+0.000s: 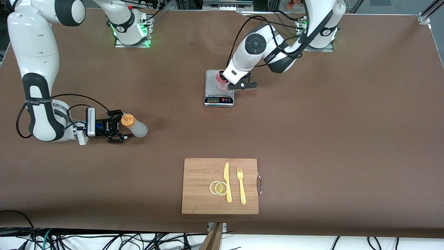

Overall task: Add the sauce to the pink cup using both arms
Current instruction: 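Carry the pink cup onto the scale and open the left gripper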

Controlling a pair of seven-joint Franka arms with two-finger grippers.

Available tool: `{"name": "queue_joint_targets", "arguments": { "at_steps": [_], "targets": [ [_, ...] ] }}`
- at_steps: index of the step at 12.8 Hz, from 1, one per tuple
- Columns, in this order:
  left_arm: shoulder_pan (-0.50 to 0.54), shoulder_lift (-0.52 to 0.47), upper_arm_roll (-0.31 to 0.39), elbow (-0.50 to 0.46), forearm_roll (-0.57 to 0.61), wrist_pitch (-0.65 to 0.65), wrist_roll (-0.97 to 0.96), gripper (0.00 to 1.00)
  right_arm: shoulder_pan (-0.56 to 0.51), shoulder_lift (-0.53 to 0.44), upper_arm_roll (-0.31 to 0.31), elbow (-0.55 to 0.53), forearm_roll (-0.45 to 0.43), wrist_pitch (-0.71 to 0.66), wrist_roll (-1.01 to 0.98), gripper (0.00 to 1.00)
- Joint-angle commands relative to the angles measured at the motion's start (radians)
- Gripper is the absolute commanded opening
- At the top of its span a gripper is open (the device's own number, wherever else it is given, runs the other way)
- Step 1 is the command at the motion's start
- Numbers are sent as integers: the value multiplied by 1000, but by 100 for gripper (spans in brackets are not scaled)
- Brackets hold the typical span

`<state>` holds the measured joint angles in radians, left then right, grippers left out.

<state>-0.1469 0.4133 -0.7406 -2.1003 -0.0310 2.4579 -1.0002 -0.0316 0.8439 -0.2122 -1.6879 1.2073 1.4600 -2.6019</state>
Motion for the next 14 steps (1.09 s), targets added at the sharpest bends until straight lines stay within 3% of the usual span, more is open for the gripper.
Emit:
{"name": "queue_joint_targets", "arguments": {
  "at_steps": [1,5,8,9,10,11,12,14],
  "targets": [
    [13,-63,-8,92,20,-206,-34,100,19,23,7,4,26,-12,-14,100],
    [26,-74,-6,322,19,-569,-20,100,21,29,39,4,47,-30,-17,100],
    [81,-74,-6,460,17,-730,-12,100,21,29,40,4,70,-64,-18,99],
    [99,-74,-5,486,17,-755,12,100,19,29,45,5,72,-76,-18,94],
    [127,-76,-8,514,17,-778,37,100,21,29,45,5,81,-79,-18,85],
    [150,-80,-6,549,19,-812,64,100,21,29,45,5,86,-79,-18,70],
    [161,-94,3,568,25,-829,131,100,21,29,45,5,84,-79,-18,47],
    [206,-146,44,559,22,-832,254,100,21,29,47,11,86,-79,-17,15]
  ]
}}
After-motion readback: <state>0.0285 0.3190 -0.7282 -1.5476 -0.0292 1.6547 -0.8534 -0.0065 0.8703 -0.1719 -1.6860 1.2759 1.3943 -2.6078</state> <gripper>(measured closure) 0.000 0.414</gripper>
